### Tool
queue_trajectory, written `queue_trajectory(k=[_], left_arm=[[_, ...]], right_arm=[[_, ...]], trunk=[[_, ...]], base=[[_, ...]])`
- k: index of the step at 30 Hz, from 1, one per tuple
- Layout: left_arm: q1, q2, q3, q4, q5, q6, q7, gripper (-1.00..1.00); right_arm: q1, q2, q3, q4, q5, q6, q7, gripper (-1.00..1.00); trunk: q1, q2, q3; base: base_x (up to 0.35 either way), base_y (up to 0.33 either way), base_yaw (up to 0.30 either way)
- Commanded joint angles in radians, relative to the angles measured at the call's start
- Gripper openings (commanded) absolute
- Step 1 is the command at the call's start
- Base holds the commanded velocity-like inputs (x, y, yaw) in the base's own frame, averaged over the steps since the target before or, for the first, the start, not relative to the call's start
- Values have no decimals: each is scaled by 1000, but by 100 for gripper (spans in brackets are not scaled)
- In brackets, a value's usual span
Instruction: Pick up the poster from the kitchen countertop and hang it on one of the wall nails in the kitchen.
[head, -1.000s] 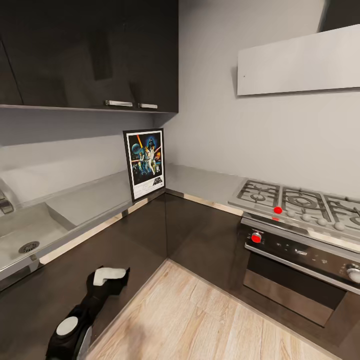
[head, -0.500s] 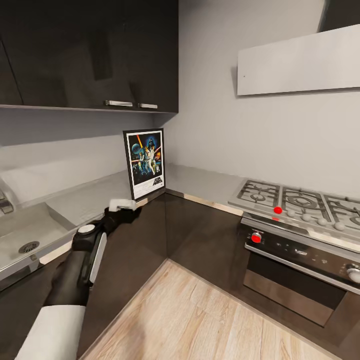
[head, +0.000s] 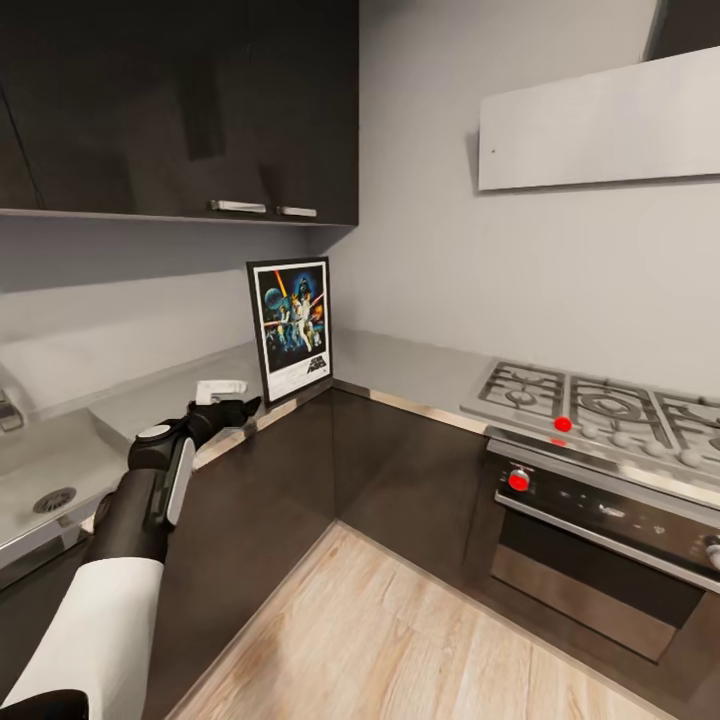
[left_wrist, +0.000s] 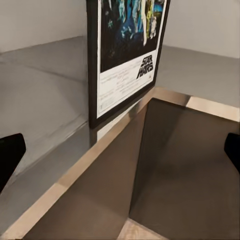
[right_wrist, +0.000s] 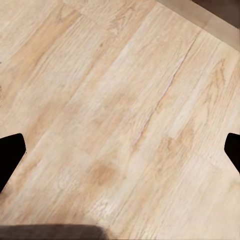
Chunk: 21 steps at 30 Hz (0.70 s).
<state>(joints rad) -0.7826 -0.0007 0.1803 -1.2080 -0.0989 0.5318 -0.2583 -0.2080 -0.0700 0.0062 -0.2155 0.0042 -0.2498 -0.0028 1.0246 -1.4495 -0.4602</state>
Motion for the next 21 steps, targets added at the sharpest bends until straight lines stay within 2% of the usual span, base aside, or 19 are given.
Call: queue_trajectory(k=[1,6,15,21], left_arm=[[-1,0,3,-1,-10,3,-9,100],[-1,1,8,-1,-10,2,-10,100],[-1,1,7,-3,-8,1,-10,100],[-1,1,2,-1,-7,2,-11,100]], right_arm=[[-1,0,1,1,0,-3,0,100],[-1,1,1,1,1,-3,0,100],[-1,1,3,1,2,-3,0,100],[-1,2,3,1,1,-3,0,100]], trunk=[[0,-1,-1],[0,-1,-1],[0,-1,-1],[0,-1,0]], base=[[248,137,0],[195,102,0],[285,4,0],[70,0,-128]])
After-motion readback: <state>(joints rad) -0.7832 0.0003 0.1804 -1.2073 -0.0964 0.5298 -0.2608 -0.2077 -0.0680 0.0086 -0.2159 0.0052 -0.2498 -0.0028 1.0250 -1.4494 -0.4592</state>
